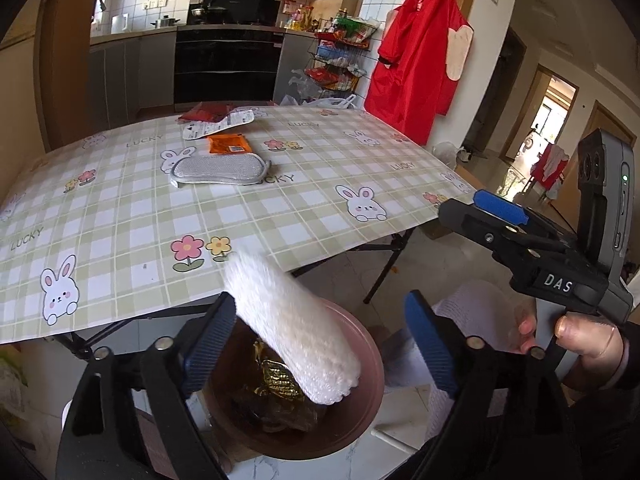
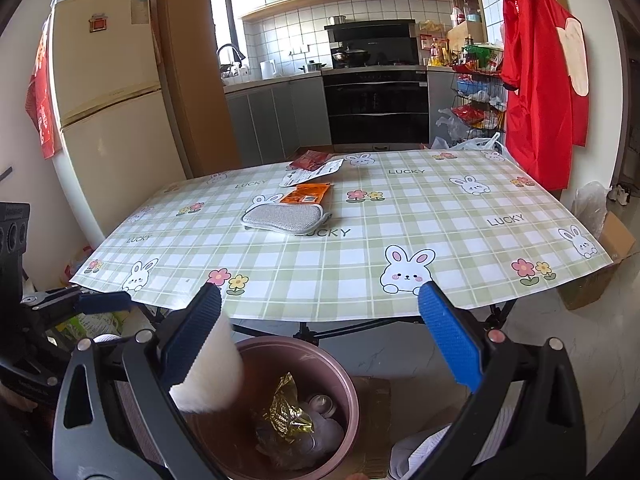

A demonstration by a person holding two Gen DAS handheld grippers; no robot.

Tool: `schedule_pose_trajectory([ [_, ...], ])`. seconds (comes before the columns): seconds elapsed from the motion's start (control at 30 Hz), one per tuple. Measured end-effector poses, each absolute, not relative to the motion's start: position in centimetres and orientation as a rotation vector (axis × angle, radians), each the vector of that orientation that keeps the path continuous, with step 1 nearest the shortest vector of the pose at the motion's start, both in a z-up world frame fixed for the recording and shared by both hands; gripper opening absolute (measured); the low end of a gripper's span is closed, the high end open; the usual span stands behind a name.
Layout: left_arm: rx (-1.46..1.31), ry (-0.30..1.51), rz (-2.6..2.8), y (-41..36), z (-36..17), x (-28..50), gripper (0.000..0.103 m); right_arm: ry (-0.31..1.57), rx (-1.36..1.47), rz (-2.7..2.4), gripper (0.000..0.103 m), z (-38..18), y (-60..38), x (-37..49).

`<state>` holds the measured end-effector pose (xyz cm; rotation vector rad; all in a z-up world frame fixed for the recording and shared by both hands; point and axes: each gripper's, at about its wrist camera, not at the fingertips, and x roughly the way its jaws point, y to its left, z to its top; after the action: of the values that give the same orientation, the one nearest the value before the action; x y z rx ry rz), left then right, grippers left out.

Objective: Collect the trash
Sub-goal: 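Open the left gripper over the pink bin to drop the white foam net, then reach the left gripper to the grey mesh insole and grasp it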

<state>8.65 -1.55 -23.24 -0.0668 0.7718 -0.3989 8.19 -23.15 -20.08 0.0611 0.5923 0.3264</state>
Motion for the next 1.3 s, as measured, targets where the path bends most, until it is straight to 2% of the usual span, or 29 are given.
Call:
schedule_pose_trajectory([
  [0.17, -0.128, 0.726, -0.270, 0.8, -22.9, 8.9, 0.097, 0.596, 0.064, 0.321, 0.097, -20.2, -23.3, 8.2],
  [0.3, -0.176, 0.674, -0.154, 2.9, -22.3, 8.8, 0.097, 0.597, 0.058, 0.310, 0.097, -20.3, -23.3, 8.2],
  [0.9, -0.221, 0.723, -0.086, 5.6, -23.9, 10.0, 0.097, 0.642, 0.048, 0.285, 0.097, -21.4, -23.8, 10.2],
  [1.13, -0.298, 0.770, -0.178, 4.7, -23.3, 15.8, 0.097, 0.623, 0.015, 0.294, 0.097, -21.2, -23.9, 14.7],
  [1.3, -0.320, 0.793, -0.218, 2.6, -23.2, 22.7, 0.087, 0.610, 0.013, 0.301, 0.097, -21.2, -24.3, 18.9],
])
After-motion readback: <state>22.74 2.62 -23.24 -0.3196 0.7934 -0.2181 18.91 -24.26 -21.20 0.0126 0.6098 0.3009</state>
